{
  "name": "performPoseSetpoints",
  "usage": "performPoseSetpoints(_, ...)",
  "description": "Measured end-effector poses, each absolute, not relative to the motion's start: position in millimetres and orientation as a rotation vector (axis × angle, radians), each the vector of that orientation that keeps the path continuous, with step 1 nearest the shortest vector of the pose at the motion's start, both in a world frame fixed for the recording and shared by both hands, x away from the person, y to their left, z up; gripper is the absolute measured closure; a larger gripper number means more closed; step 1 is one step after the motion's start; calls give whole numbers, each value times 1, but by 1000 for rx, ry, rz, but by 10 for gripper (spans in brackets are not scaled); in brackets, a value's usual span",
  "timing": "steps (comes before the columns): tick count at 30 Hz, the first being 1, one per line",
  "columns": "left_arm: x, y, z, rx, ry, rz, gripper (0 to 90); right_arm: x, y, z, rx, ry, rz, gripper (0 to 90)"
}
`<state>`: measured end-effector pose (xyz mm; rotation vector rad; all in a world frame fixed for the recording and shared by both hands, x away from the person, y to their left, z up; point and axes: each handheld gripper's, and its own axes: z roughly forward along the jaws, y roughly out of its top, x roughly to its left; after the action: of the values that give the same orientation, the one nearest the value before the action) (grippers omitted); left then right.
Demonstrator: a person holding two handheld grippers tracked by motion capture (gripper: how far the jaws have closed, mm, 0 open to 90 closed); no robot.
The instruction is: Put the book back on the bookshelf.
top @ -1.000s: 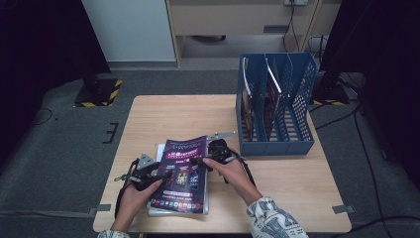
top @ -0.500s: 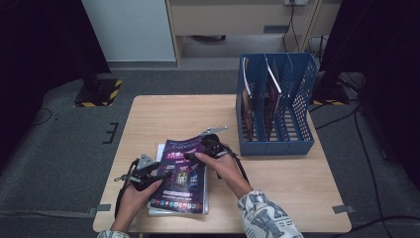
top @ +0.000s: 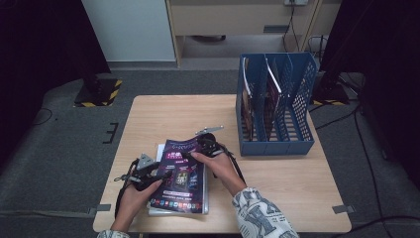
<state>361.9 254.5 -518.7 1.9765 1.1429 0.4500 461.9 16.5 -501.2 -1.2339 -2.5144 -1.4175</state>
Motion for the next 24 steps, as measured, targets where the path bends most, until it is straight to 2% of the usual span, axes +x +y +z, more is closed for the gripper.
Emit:
performPoseSetpoints(3,362,255,-519,1976,1142,450,324,461,20,-502,-1229,-2538,-1400,266)
performPoseSetpoints(7,362,255,-519,1978,1140,448,321,461,20,-502,-1259,-2552,-1379,345)
performPoseSetpoints(12,363,256,-520,1973,1132,438,312,462,19,-500,-1372,-2518,-1365,549)
performPoseSetpoints(17,364,253,-519,1979,1130,407,213,462,17,-489,-1390,-2485,-1450,701)
performPoseSetpoints(19,365,253,-519,1976,1126,408,211,463,15,-482,-1372,-2486,-1487,743)
performPoseSetpoints(24,366,254,-518,1963,1126,385,209,461,12,-466,-1308,-2535,-1556,772)
